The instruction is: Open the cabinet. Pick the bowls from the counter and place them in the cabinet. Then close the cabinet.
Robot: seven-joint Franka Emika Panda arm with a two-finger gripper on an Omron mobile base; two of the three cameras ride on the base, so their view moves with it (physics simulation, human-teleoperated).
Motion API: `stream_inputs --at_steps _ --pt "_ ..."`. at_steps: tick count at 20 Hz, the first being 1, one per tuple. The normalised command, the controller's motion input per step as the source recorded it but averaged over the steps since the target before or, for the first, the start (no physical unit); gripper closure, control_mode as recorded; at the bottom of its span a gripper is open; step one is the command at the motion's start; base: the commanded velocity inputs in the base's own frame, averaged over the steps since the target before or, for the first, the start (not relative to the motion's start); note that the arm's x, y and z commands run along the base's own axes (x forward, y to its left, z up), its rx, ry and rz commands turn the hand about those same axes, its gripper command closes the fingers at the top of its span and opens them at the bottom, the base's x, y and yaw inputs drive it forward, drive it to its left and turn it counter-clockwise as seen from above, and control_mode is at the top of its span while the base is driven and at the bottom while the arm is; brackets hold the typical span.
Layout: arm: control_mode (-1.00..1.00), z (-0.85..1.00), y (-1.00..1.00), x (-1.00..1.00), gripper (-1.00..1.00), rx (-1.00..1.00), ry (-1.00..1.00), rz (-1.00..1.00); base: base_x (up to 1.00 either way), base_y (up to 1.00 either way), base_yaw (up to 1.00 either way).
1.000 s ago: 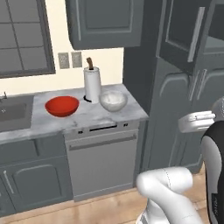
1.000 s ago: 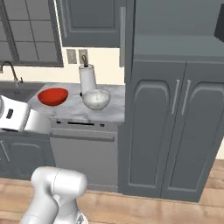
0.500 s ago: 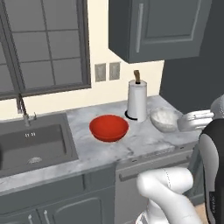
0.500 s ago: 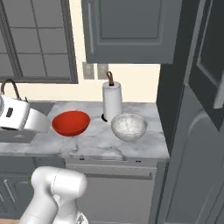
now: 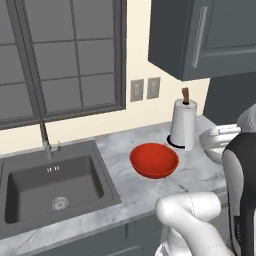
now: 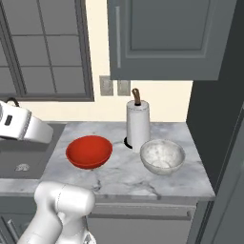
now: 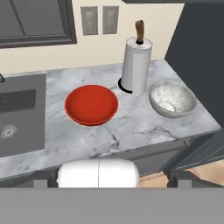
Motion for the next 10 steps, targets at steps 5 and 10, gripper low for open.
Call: stream_inputs --at_steps 5,10 --pt "1.0 0.0 0.0 0.0 -1.0 0.0 0.0 0.0 0.99 0.0 -0.02" --pt "1.0 0.0 0.0 0.0 -1.0 0.0 0.0 0.0 1.0 -0.12 0.25"
